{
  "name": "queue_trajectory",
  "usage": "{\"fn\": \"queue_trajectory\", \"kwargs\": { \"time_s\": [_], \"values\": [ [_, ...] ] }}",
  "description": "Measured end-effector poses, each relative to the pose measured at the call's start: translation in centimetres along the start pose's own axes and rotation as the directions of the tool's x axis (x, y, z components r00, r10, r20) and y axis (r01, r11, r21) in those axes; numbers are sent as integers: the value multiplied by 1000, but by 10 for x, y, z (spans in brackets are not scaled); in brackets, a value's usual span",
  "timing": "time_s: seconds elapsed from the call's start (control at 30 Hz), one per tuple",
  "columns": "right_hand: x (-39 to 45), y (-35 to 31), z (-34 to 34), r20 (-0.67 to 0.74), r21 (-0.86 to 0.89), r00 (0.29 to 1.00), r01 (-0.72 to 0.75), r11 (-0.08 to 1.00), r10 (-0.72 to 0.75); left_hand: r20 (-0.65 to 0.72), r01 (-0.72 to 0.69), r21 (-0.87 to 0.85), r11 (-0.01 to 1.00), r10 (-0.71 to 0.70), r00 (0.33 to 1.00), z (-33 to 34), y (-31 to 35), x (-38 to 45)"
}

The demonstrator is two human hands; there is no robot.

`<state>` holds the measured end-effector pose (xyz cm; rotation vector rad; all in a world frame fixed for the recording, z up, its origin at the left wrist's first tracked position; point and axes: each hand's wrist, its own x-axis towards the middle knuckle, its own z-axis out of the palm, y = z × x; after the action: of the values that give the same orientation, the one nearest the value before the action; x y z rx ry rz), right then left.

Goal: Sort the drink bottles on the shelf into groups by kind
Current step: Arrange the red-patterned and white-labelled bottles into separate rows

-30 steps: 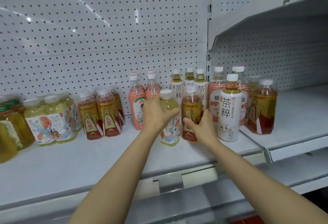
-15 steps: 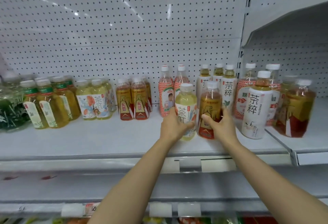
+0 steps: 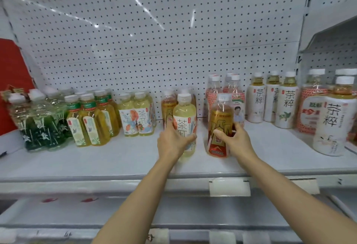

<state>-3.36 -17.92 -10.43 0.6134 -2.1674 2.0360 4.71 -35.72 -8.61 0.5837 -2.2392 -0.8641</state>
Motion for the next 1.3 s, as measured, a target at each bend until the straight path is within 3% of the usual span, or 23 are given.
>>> {"fn": "queue_trajectory", "kwargs": {
  "time_s": [0.23,0.47,1.03,1.3],
  "values": [
    [-2,-9,77,40,114,998,-51,992,46,-96,135,45,990,-130,987,-68,-76,39],
    [-8,-19,124,54,120,998,-31,992,25,-126,217,-4,976,-216,968,-104,-130,64],
    [26,-9,169,-14,-30,1000,-17,999,16,-106,232,-23,973,-233,967,-89,-147,106],
    [30,-14,174,6,-189,1000,24,982,-23,-86,205,37,978,-201,976,-82,-155,120]
  ]
}}
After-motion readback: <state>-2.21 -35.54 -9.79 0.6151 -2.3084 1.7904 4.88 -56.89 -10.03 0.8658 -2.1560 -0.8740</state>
